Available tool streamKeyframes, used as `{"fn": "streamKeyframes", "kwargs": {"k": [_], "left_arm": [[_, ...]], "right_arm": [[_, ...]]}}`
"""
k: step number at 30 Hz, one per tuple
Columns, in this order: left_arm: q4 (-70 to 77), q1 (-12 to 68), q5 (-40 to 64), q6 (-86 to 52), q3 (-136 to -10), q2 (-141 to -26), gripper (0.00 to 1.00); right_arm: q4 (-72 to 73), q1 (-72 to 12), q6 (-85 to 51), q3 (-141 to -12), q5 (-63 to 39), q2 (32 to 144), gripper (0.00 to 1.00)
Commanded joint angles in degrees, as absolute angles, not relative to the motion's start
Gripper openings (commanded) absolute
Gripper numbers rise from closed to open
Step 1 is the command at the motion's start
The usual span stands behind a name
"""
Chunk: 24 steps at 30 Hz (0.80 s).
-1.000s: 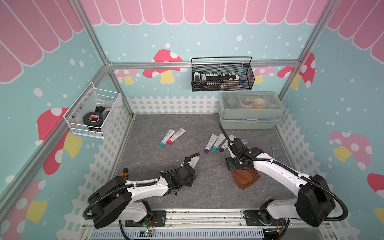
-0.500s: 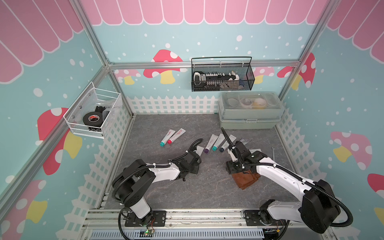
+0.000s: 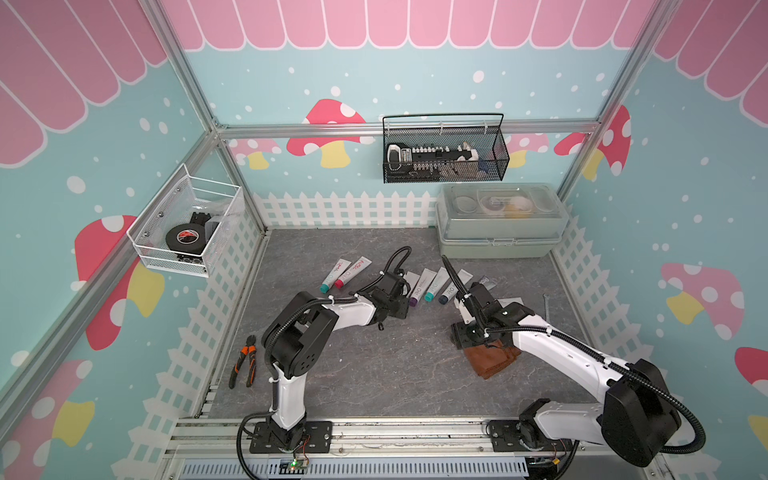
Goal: Wipe the surface of the toothpaste tube
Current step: Move the toothpaste to the center of the board, then pick up the toothpaste from the center of the board.
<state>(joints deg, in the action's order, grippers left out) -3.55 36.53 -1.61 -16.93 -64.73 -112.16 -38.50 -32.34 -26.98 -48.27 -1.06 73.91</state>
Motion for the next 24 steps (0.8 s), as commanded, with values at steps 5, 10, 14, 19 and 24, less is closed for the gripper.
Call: {"fn": "streamKeyframes", "kwargs": {"k": [5,10,14,19,24], "left_arm": [[-8.6,35.9,-2.3,-16.2,-66.4,-109.0,0.52],[-10.8,34.2,-3.3,-15.8,-64.7,-103.3,0.62],[-11.9,32.0,-2.1,-15.3,-64.0,-100.2,0.63],[-12.2,29.6,1.5,-15.5,-63.7,-99.0,0.64],[-12.8,29.4,-0.7,-15.8,-64.1,-100.6,0.63]], "right_arm": [[-37.7,-32.6,-25.5,-47.9,-2.4,74.1,0.65],[-36.7,-32.6,-25.6,-47.1,-2.7,74.3,0.65],[-36.0,-32.5,-25.8,-46.6,-3.3,74.9,0.65],[-35.6,-32.6,-25.9,-46.0,-3.1,74.5,0.65],[-35.5,-32.6,-26.0,-45.8,-3.2,74.2,0.65]]}}
